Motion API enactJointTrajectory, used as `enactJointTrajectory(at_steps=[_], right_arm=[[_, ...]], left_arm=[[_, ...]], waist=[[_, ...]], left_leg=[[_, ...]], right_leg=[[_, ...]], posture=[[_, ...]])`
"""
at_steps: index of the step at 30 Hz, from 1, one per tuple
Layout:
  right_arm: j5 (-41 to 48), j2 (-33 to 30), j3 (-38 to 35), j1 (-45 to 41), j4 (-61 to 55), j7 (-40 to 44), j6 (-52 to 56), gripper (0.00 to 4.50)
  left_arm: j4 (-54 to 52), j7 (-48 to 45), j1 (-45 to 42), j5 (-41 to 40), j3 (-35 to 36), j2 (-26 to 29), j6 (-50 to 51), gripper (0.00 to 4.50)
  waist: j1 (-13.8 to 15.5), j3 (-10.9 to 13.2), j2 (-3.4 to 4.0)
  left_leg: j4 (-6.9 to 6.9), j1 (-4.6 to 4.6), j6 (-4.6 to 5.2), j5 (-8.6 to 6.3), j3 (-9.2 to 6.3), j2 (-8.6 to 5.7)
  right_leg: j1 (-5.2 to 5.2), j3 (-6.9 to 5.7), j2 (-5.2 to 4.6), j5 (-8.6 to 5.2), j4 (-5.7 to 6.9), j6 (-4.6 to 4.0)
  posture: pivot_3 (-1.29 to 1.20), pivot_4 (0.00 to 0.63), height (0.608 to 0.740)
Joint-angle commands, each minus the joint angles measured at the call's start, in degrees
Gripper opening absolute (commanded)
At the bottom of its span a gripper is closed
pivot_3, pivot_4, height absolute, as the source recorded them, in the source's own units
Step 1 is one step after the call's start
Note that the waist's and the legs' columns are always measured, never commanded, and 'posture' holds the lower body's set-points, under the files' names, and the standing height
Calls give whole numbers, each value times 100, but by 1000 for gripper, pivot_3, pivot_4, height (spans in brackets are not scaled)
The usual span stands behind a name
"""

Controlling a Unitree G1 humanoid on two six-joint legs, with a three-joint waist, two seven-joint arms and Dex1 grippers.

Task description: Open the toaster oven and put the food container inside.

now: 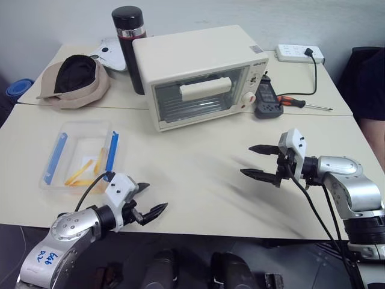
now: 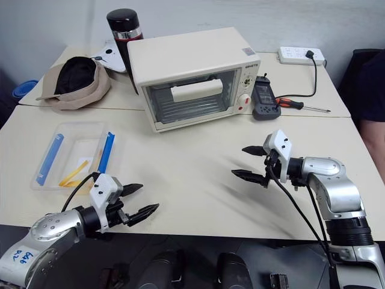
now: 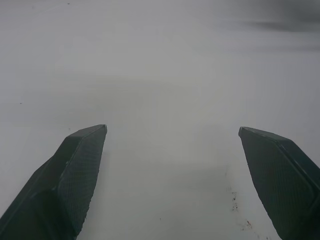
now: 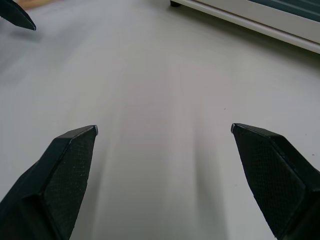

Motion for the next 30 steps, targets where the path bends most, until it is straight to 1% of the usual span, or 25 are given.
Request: enactJointTrajectory(at_steps=[1, 6, 9, 12, 14, 15, 18, 20, 24, 26, 30], right_arm=[[48, -138, -165, 33, -105, 20, -111, 4484], [45, -143, -121, 52, -116, 22, -43, 4484], [-6, -141, -47, 4, 16, -2, 86, 4484], [159, -77, -99, -139, -27, 38, 230, 4484], [600, 145, -314, -544, -7, -87, 634, 4484], [694, 223, -351, -735, 77, -120, 705, 4484], [696, 428, -253, -1474, 704, -124, 784, 4484], [665, 569, -198, -1921, 1114, -105, 768, 4484], [424, 999, -73, -2897, 2191, -141, 503, 4484], [252, 1148, 10, -3199, 2620, -100, 269, 4484], [-15, 1412, 123, -3689, 3394, 60, -155, 4484]], left_arm=[[3, -23, -52, -35, -12, -38, -46, 4500], [-26, 30, -114, -169, 89, -145, 43, 4500], [-36, -92, -134, -420, 179, -165, 132, 4500], [-97, -256, -229, -486, 221, -20, 72, 4500], [-260, -519, -418, -946, 485, 142, 178, 4500], [-359, -616, -530, -1363, 699, 211, 301, 4500], [-359, -676, -1053, -2417, 1408, 611, 737, 4500], [-214, -605, -1403, -2804, 1687, 902, 943, 4500], [215, -613, -2082, -3345, 2100, 1475, 1163, 4500], [343, -594, -2330, -3509, 2180, 1688, 1223, 4500], [416, -567, -2627, -3477, 2140, 2005, 1203, 4500]], waist=[[2, 0, 0], [3, 0, 0], [0, 0, 0], [0, 0, 0], [-22, 1, 0], [-29, 1, 1], [-37, 1, 0], [-38, 1, 1], [-57, 1, 0], [-109, 2, -2], [-157, 3, -4]], left_leg=[[0, 0, 0, 0, 0, 0], [0, 0, 0, -1, 2, 1], [0, 1, 0, -1, 3, 1], [0, 1, 0, -1, 4, 2], [0, 0, -1, -1, 7, 2], [0, -1, -1, -1, 11, 5], [0, -2, -15, 8, 17, 12], [-1, -3, -19, 10, 18, 12], [-9, -5, -20, 12, 40, 10], [-9, -6, -19, 13, 55, 10], [-20, -7, -15, 15, 79, 9]], right_leg=[[0, 1, -1, 0, 0, 0], [-2, 5, -1, 0, -1, 0], [-2, 7, -1, 0, 0, 0], [-3, 7, -1, 0, 0, 0], [-9, 11, 0, 0, 4, -1], [-14, 15, 2, 2, 7, -5], [-27, 24, 6, 2, 17, -11], [-30, 24, 9, 1, 20, -14], [-44, 37, 16, 1, 31, -14], [-56, 50, 21, 1, 46, -13], [-67, 75, 29, 4, 48, -7]], posture=[[0, 150, 740], [0, 150, 740], [0, 150, 740], [0, 150, 740], [0, 150, 740], [0, 150, 740], [0, 150, 740], [0, 150, 740], [0, 150, 740], [0, 150, 740], [0, 150, 740]])
